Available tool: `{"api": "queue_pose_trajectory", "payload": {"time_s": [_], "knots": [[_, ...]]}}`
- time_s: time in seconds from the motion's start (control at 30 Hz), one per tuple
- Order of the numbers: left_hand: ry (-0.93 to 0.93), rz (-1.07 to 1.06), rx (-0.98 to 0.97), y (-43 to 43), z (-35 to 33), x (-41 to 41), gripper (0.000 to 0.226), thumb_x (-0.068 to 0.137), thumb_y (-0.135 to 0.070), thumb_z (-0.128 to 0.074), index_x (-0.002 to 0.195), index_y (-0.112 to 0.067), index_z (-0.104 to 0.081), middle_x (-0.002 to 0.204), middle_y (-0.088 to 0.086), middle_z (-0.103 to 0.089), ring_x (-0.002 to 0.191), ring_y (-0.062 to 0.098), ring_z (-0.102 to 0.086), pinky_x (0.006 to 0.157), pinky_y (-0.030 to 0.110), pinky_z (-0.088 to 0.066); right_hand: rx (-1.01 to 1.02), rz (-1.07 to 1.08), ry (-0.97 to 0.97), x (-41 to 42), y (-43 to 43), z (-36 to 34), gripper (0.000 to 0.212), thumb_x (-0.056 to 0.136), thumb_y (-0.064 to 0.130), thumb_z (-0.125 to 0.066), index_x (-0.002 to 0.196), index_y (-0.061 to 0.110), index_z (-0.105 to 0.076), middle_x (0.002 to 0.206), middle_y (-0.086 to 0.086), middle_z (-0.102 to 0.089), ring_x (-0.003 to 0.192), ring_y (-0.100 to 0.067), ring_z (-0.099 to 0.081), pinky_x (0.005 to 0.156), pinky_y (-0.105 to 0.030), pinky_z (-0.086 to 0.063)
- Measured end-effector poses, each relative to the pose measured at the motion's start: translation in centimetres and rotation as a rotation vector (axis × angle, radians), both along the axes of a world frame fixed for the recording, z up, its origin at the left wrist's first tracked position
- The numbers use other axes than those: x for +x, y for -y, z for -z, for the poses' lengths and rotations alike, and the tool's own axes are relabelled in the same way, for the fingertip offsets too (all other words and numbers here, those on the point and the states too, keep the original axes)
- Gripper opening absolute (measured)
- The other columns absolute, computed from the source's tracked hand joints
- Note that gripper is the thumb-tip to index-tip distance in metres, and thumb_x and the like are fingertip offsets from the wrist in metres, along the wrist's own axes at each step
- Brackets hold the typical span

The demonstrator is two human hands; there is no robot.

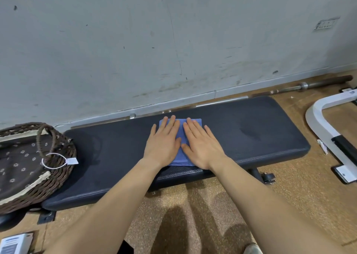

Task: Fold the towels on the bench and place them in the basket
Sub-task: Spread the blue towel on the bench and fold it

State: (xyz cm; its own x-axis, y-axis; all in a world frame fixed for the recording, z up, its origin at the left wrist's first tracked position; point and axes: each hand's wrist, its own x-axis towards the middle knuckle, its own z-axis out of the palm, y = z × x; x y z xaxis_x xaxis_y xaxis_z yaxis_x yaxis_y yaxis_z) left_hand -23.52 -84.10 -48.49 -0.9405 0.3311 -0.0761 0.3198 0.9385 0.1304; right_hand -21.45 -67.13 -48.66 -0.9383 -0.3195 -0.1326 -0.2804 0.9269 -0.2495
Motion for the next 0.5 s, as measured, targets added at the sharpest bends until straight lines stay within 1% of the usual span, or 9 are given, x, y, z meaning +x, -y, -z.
{"api": "queue_pose_trajectory", "payload": {"time_s": [0.03, 0.1, 0.2, 0.4, 0.47, 0.5], "knots": [[0.009, 0.005, -0.019, 0.4, 0.4, 0.1, 0.062, 0.105, -0.044, -0.024, 0.159, -0.020, -0.005, 0.166, -0.003, 0.005, 0.153, 0.018, 0.007, 0.124, 0.046, -0.004, 0.035, 0.003, 0.033, 0.0, -0.4, 0.5, 0.071, 0.104, 0.053, -0.021, 0.160, 0.019, 0.007, 0.167, 0.003, 0.016, 0.153, -0.010, 0.014, 0.125, -0.041, 0.005], [0.039, 0.011, -0.023, 0.8, 1.1, 0.1, 0.066, 0.104, -0.050, -0.018, 0.158, -0.020, 0.003, 0.165, -0.005, 0.013, 0.152, 0.017, 0.012, 0.124, 0.046, -0.001, 0.045, 0.013, 0.063, 0.0, -1.1, 1.4, 0.074, 0.102, 0.060, -0.016, 0.159, 0.022, 0.011, 0.165, 0.007, 0.020, 0.150, -0.006, 0.019, 0.124, -0.043, 0.008], [0.103, 0.005, 0.010, 1.0, 1.7, -0.1, 0.067, 0.103, -0.053, -0.014, 0.157, -0.022, 0.011, 0.163, -0.007, 0.020, 0.151, 0.015, 0.017, 0.124, 0.045, 0.002, 0.002, 0.028, 0.077, 0.1, -1.5, 2.1, 0.075, 0.101, 0.064, -0.016, 0.159, 0.026, 0.013, 0.164, 0.011, 0.024, 0.148, -0.001, 0.023, 0.123, -0.045, 0.010], [0.181, 0.023, 0.056, 1.2, 1.9, -0.7, 0.068, 0.102, -0.055, -0.015, 0.156, -0.025, 0.014, 0.162, -0.009, 0.023, 0.149, 0.014, 0.022, 0.123, 0.046, 0.004, 0.020, 0.032, 0.124, 0.0, -1.1, 1.5, 0.076, 0.101, 0.064, -0.016, 0.158, 0.026, 0.014, 0.164, 0.010, 0.024, 0.149, -0.004, 0.023, 0.123, -0.050, 0.008], [0.158, 0.026, 0.063, 1.4, 1.7, -0.5, 0.069, 0.102, -0.055, -0.018, 0.157, -0.024, 0.012, 0.163, -0.008, 0.022, 0.150, 0.014, 0.020, 0.124, 0.046, 0.003, 0.060, 0.017, 0.150, -0.2, -1.0, 0.5, 0.077, 0.100, 0.065, -0.018, 0.160, 0.024, 0.010, 0.166, 0.007, 0.020, 0.151, -0.008, 0.018, 0.123, -0.053, 0.006], [0.127, 0.010, 0.081, 1.6, 1.6, -0.1, 0.070, 0.102, -0.054, -0.021, 0.157, -0.024, 0.009, 0.164, -0.007, 0.018, 0.151, 0.015, 0.015, 0.124, 0.046, 0.000, 0.085, 0.003, 0.140, -0.3, -0.8, -0.2, 0.078, 0.100, 0.064, -0.022, 0.161, 0.023, 0.004, 0.167, 0.005, 0.016, 0.153, -0.011, 0.013, 0.123, -0.054, 0.005]]}}
